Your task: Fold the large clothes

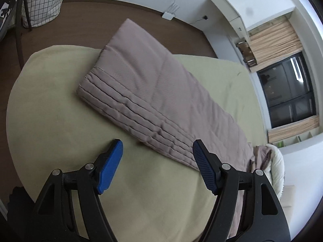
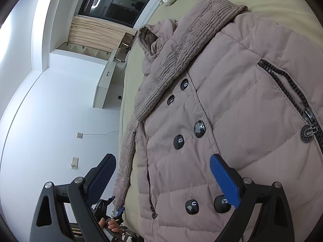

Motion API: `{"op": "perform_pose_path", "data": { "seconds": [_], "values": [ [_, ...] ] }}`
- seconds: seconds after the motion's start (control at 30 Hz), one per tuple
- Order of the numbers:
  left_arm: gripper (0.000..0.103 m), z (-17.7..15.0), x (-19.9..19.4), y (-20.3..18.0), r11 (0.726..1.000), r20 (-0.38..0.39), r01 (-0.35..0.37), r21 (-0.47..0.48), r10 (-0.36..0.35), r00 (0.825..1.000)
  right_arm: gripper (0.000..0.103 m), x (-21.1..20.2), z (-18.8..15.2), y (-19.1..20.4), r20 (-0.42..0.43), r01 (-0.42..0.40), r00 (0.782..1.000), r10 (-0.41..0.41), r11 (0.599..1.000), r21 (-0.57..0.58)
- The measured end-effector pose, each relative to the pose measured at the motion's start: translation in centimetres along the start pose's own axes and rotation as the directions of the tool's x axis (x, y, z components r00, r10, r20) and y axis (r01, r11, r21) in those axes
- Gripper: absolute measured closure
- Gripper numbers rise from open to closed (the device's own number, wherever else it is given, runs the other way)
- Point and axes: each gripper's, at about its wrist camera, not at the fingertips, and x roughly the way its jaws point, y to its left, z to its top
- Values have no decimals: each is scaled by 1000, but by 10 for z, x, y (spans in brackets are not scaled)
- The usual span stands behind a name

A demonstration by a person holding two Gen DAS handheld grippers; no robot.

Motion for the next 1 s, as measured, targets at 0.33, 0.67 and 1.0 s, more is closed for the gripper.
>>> {"op": "perform_pose_path", "data": {
  "seconds": [0.33, 0.67, 1.0],
  "values": [
    [76, 7, 6, 9, 991, 64, -9, -136, 18, 998, 15, -14, -1, -5, 11, -20, 1000, 20, 1000, 3],
    [88, -59, -59, -161, 871, 271, -54, 488, -92, 958, 19, -26, 11, -10, 23, -29, 999, 30, 999, -28],
    [88, -329, -6, -310, 269, 70, -19, 963, -182, 981, 19, -46, 28, -40, 52, -2, 999, 1, 1000, 21]
  ]
}}
